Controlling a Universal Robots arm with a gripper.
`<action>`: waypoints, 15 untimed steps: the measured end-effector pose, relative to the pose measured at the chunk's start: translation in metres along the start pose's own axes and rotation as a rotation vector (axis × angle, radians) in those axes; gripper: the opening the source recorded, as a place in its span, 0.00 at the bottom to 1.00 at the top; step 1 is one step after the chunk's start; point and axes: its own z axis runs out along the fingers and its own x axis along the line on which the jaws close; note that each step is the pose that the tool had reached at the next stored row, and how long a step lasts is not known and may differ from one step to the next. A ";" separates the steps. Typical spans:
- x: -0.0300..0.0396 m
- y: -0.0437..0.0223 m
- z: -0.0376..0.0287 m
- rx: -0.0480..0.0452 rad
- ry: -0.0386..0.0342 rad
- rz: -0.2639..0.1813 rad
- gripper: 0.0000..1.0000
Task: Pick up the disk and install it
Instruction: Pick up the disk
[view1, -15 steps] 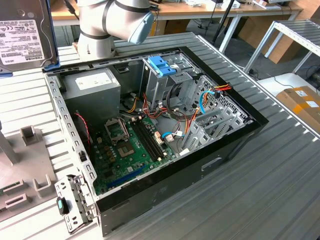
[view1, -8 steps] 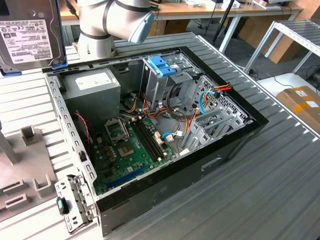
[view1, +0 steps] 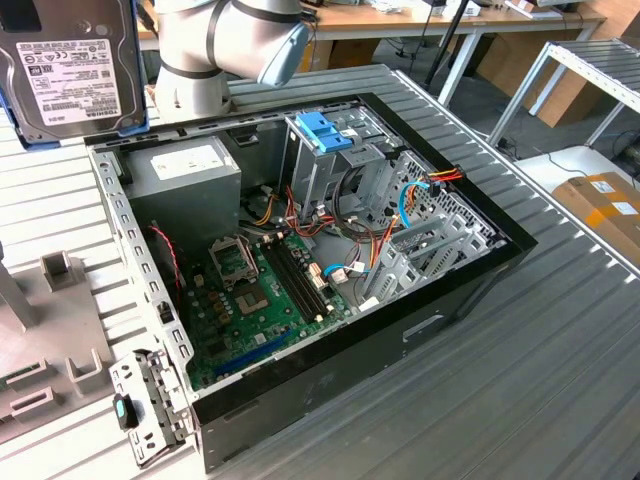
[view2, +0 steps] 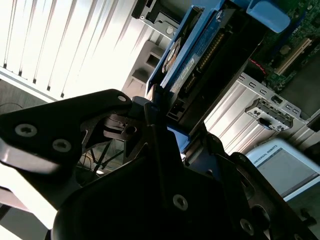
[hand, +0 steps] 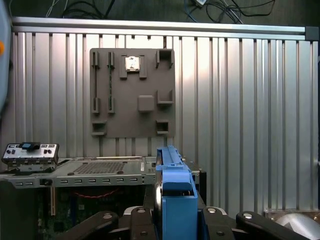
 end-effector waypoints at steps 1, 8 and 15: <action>0.0000 -0.0010 0.0001 0.0000 0.0000 0.000 0.37; 0.0000 -0.0132 0.0007 0.0000 0.0000 0.000 0.37; 0.0000 -0.0282 0.0028 0.0000 0.0005 0.000 0.37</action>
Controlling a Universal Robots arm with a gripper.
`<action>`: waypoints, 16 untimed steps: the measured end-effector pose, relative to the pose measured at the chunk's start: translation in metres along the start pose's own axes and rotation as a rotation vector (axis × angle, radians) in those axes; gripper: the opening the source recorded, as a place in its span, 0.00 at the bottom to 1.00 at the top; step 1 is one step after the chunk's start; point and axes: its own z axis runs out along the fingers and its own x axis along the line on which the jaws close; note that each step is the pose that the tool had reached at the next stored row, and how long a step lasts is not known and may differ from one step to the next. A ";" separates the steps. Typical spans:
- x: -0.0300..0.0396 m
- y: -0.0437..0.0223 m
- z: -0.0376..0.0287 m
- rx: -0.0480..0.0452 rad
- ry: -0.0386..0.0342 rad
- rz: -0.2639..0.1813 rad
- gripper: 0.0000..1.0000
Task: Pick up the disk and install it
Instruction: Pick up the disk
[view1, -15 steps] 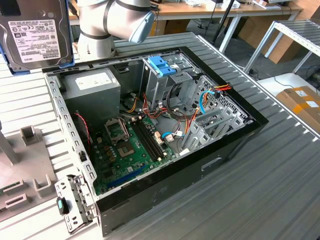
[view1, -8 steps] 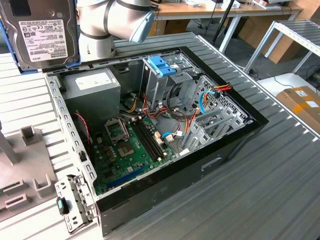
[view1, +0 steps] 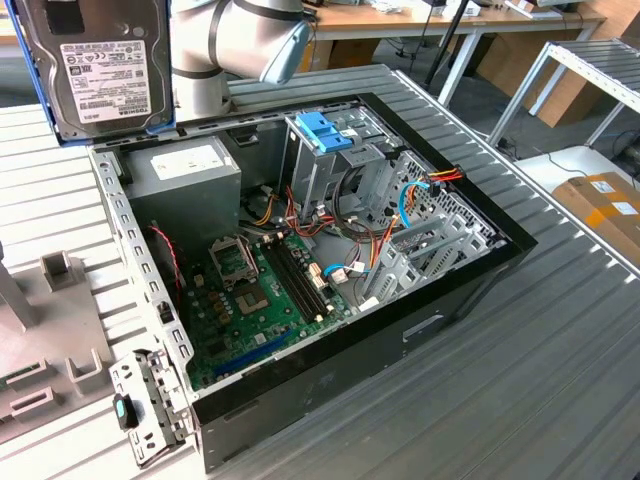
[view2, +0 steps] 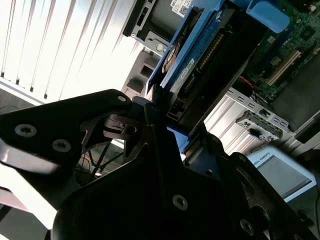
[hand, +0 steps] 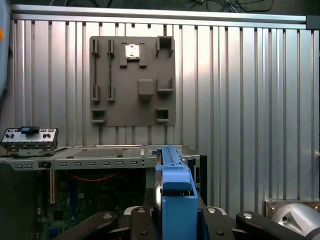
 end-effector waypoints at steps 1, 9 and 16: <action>0.0000 -0.0021 0.0001 -0.0001 0.0000 0.000 0.37; 0.0031 -0.0131 0.0019 0.0000 0.0003 0.000 0.37; 0.0087 -0.0172 0.0028 0.0001 0.0003 0.000 0.37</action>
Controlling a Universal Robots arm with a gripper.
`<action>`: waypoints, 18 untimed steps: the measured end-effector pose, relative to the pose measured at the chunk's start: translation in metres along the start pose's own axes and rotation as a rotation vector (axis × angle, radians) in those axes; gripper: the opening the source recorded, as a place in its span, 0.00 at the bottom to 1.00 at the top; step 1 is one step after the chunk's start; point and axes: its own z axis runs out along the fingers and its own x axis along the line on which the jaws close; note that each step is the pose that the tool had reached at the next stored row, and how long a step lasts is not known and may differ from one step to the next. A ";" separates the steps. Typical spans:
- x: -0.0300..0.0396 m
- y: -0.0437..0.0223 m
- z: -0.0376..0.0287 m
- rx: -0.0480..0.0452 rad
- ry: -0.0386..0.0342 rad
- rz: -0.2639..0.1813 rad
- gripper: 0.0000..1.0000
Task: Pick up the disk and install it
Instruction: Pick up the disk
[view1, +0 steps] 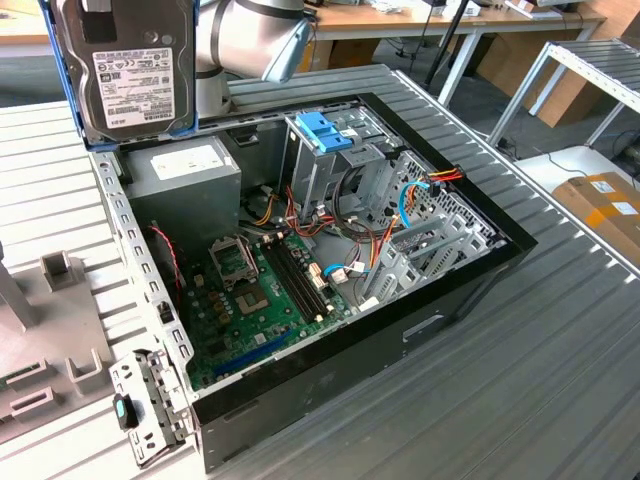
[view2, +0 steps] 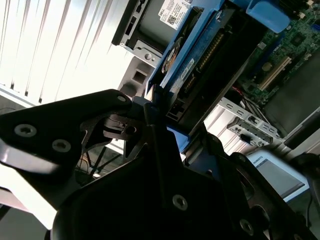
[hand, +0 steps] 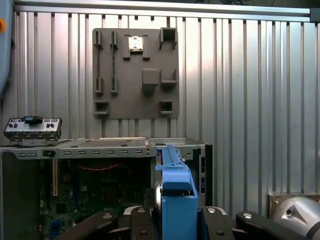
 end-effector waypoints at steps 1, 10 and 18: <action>0.0007 -0.0006 0.0000 -0.0001 0.0001 0.000 0.37; 0.0059 -0.0081 0.0012 0.0000 0.0000 0.000 0.37; 0.0080 -0.0136 0.0019 -0.0001 0.0000 0.000 0.37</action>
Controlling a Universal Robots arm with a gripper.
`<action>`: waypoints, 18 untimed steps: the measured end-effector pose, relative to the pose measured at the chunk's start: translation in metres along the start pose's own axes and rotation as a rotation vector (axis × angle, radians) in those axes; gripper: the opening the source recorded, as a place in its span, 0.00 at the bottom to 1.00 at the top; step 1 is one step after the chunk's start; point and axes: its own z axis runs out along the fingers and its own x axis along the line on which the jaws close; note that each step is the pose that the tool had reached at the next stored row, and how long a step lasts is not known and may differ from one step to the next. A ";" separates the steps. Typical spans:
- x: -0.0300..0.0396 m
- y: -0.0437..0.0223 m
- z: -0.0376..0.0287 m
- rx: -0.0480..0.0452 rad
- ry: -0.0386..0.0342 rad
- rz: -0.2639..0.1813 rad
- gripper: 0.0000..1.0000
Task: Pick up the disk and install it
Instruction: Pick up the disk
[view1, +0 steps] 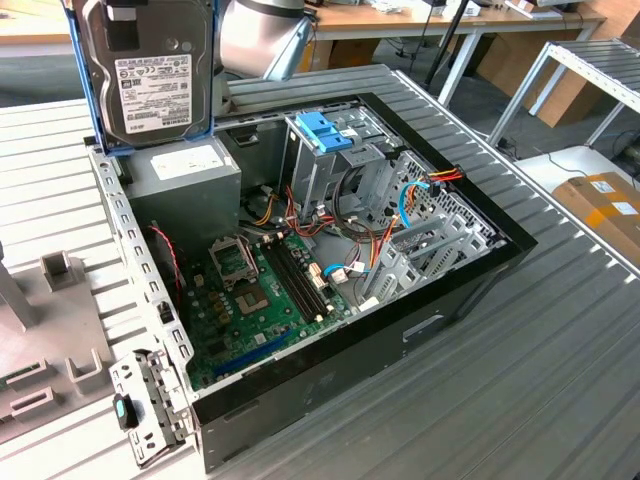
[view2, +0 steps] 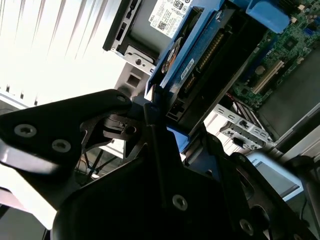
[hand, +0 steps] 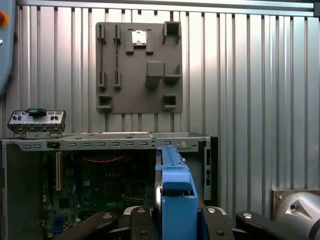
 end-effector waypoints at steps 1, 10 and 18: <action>0.0005 -0.0012 0.0001 0.0000 0.0001 0.000 0.37; 0.0028 -0.0253 0.0019 0.0000 0.0000 0.000 0.37; 0.0050 -0.0399 0.0028 0.0000 0.0000 0.000 0.37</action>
